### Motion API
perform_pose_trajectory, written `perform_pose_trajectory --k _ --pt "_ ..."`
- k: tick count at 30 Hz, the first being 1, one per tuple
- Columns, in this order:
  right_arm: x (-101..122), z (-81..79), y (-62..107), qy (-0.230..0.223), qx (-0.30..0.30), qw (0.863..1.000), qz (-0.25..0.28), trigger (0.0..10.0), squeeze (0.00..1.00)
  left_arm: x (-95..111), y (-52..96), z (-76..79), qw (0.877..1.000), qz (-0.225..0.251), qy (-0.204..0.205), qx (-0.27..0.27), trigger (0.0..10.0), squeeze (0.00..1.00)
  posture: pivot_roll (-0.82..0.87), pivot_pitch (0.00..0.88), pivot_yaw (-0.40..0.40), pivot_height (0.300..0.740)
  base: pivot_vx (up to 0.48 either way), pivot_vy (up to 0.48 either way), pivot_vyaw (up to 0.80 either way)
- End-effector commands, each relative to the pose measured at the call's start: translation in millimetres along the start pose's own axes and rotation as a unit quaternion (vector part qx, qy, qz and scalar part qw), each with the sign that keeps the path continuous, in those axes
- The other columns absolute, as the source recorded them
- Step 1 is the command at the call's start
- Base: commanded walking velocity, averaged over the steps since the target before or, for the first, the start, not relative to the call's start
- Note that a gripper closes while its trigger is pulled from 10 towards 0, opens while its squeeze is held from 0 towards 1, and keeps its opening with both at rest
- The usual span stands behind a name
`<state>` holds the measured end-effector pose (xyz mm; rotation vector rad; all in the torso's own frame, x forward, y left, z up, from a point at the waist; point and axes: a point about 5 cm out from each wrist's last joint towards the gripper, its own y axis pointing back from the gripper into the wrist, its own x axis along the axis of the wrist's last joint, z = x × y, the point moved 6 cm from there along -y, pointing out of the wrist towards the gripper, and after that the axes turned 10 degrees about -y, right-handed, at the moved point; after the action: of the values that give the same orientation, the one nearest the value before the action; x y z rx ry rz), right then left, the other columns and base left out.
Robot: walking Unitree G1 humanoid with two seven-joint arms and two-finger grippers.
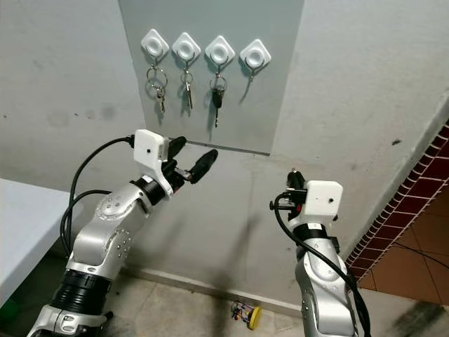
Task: Hang keys on a hook
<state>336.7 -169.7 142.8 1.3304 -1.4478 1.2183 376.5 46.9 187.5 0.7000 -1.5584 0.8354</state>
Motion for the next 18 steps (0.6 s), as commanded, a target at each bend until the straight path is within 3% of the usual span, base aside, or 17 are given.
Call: perform_pose_trajectory --k 1,8,12,18 --pt "7.4 -5.0 -1.1 -0.001 0.014 1.000 0.007 10.0 0.00 4.5 -1.7 -3.4 1.000 0.001 -0.010 0.004 10.0 0.00 -0.04 0.000 -0.017 0.728 0.000 0.000 0.00" --pt "24.5 -24.3 -9.5 -0.014 0.068 0.997 0.029 10.0 0.00 18.2 -1.5 14.5 0.998 0.028 -0.035 -0.046 10.0 0.00 -0.04 0.000 -0.018 0.728 0.000 0.000 0.00" --pt "36.4 -31.5 -16.0 -0.016 0.088 0.995 0.043 10.0 0.00 25.9 -3.6 17.6 0.997 0.039 -0.030 -0.055 10.0 0.00 -0.04 0.000 -0.018 0.728 0.000 0.000 0.00" --pt "63.3 -47.4 -31.6 -0.013 0.135 0.988 0.072 10.0 0.00 55.4 -8.9 18.5 0.993 0.077 -0.029 -0.079 10.0 0.00 -0.03 0.000 -0.016 0.728 0.000 0.000 0.00"
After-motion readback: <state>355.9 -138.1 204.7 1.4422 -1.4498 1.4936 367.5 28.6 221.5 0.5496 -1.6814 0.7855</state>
